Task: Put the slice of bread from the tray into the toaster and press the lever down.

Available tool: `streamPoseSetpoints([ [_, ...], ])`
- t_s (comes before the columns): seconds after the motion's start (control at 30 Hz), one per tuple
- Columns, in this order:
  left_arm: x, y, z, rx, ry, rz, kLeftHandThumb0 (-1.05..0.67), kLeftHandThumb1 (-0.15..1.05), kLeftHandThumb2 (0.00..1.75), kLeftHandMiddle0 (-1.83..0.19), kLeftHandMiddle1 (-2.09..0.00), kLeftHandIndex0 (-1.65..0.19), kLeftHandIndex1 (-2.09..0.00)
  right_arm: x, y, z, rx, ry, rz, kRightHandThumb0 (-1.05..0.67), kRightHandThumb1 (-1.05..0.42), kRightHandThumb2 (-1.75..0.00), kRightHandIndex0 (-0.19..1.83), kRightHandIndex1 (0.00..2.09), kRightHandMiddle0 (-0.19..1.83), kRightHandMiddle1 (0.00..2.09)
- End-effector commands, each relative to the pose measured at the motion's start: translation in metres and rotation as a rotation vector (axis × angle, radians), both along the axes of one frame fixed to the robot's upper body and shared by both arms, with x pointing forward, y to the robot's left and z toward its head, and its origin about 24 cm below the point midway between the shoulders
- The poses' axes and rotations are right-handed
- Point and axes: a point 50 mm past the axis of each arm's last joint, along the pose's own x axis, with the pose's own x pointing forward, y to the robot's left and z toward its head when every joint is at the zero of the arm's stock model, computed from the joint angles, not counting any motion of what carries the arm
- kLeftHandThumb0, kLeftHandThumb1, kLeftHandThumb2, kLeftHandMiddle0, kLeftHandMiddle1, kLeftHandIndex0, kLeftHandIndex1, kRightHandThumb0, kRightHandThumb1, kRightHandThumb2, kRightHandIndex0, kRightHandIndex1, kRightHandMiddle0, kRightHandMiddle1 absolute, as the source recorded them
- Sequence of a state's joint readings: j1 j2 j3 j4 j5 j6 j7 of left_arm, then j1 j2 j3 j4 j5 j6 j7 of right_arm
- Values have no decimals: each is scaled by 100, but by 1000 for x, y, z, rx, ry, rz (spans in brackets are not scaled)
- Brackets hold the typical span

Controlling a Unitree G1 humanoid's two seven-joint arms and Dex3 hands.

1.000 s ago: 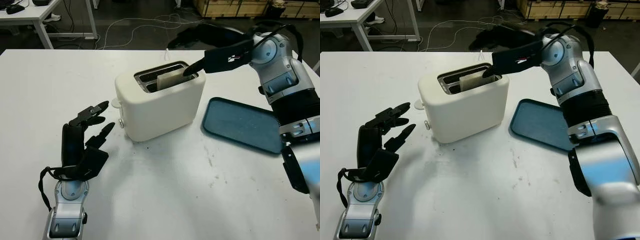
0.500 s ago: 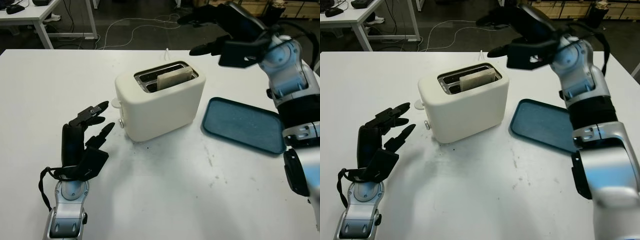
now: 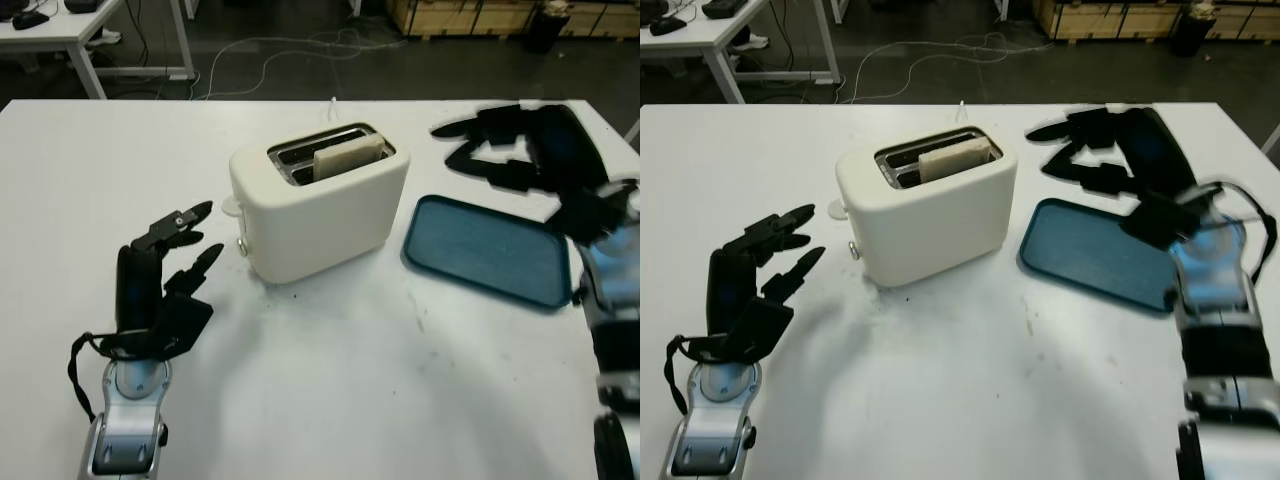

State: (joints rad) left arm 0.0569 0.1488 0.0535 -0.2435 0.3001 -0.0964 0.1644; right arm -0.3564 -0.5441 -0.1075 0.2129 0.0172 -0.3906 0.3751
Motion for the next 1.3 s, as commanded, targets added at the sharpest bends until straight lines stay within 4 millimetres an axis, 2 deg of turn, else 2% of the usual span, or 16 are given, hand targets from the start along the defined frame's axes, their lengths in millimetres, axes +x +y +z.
streamPoseSetpoints([
  [0.0,2,0,8,13,-38,-16,-28,92,14,-54,-87,-83,-2,-9,-3,-10,39,17,-10,-50,-92,-14,99,19,35,0],
  [0.07,2,0,10,9,-45,-26,-27,92,13,-55,-87,-84,-2,-16,-4,-21,69,47,-25,-48,-92,-14,94,10,15,0],
  [0.2,5,3,17,52,-75,-40,-24,92,12,-56,-88,-85,-2,-24,-3,-35,183,93,-78,-47,-92,-11,85,3,9,1],
  [0.23,6,4,20,68,-83,-43,-25,92,12,-56,-88,-86,-3,-25,-1,-38,217,94,-101,-47,-92,-11,86,3,14,3],
  [0.3,7,7,27,107,-100,-48,-28,92,10,-57,-89,-87,-3,-26,2,-44,266,86,-154,-48,-92,-8,93,4,54,10],
  [0.37,8,10,33,148,-121,-63,-28,92,9,-58,-89,-87,-3,-25,4,-48,294,82,-189,-48,-92,-6,101,7,81,10],
  [0.4,8,11,37,181,-132,-73,-28,92,8,-58,-89,-87,-3,-25,6,-51,311,84,-205,-46,-92,-5,107,9,91,9],
  [0.47,9,14,43,235,-150,-89,-28,92,7,-60,-90,-88,-4,-24,9,-56,338,92,-229,-45,-92,-3,113,12,97,7],
  [0.57,10,19,53,307,-160,-116,-27,90,4,-63,-90,-90,-4,-22,14,-60,383,111,-254,-46,-91,-2,116,14,99,5],
  [0.73,12,26,71,419,-162,-168,-23,87,1,-75,-96,-98,-8,-16,12,-68,418,143,-289,-46,-90,0,105,9,104,5],
  [1.0,22,29,99,636,-69,-285,-16,83,0,-89,-105,-110,-13,-8,8,-78,430,172,-302,-56,-91,0,111,12,104,2],
  [1.13,34,25,107,741,-45,-347,-14,79,0,-97,-99,-117,-14,-6,9,-82,452,179,-292,-56,-90,0,111,11,104,1],
  [1.27,47,20,111,855,-34,-388,-19,77,0,-107,-89,-123,-13,-6,11,-83,476,181,-284,-55,-89,0,112,10,104,0],
])
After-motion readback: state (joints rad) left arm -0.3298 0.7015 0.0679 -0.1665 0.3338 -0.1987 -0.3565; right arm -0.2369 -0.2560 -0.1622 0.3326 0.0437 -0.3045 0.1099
